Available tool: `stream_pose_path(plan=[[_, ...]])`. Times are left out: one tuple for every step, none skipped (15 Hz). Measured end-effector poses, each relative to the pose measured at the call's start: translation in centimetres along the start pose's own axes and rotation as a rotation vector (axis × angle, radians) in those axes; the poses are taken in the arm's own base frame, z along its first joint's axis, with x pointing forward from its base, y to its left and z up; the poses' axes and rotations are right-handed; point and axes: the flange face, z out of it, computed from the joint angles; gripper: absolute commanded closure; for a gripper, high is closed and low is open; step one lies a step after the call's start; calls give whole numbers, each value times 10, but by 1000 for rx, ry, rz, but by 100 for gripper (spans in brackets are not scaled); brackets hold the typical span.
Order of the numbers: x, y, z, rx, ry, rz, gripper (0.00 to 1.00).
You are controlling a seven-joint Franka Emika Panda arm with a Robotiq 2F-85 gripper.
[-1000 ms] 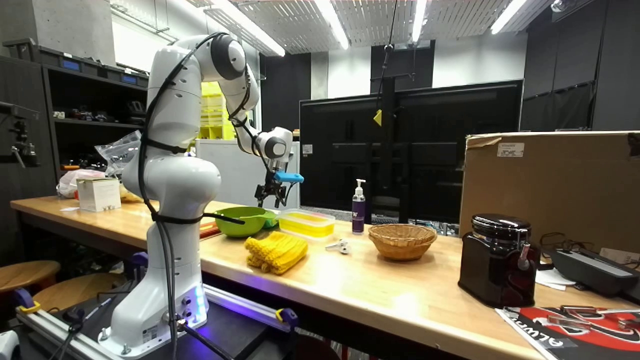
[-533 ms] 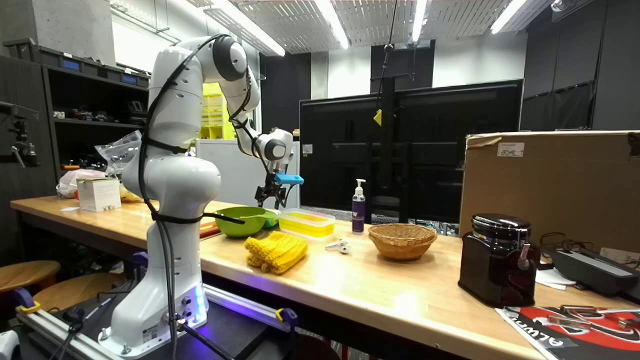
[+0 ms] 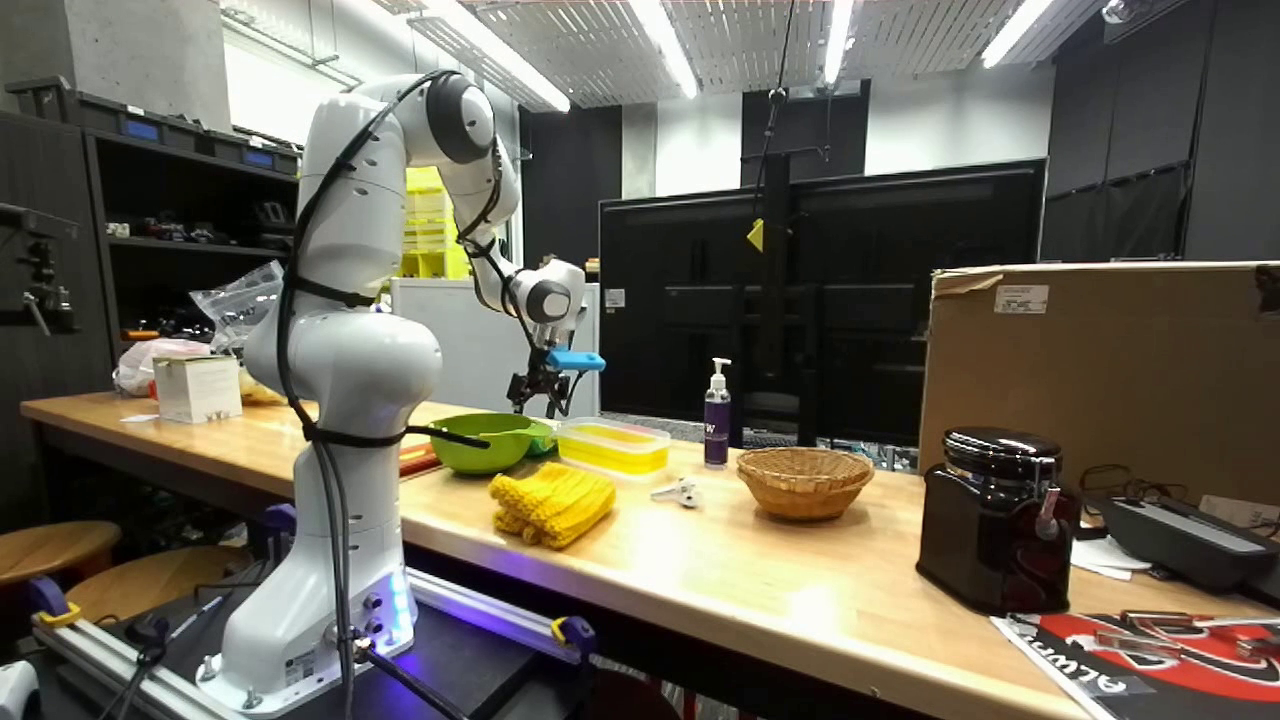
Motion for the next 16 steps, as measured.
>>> stream_pose_path(plan=[[0, 0, 1, 2, 3, 3, 0], [0, -1, 1, 3, 7, 6, 0], [0, -1, 1, 4, 11, 7, 25], [0, -1, 1, 5, 13, 8, 26], [1, -1, 1, 5, 14, 6, 31], [1, -1, 1, 5, 15, 2, 39], [1, -1, 1, 5, 15, -2, 47], [1, -1, 1, 5, 15, -5, 54], [2, -1, 1, 5, 15, -7, 64], [2, -1, 1, 4, 15, -9, 70], [3, -1, 1, 4, 15, -10, 79], [3, -1, 0, 2, 16, -12, 84], [4, -1, -1, 0, 17, -15, 89], [6, 0, -2, -2, 18, -17, 96], [7, 1, -3, -4, 19, -19, 98], [8, 1, -4, -7, 20, -21, 100]])
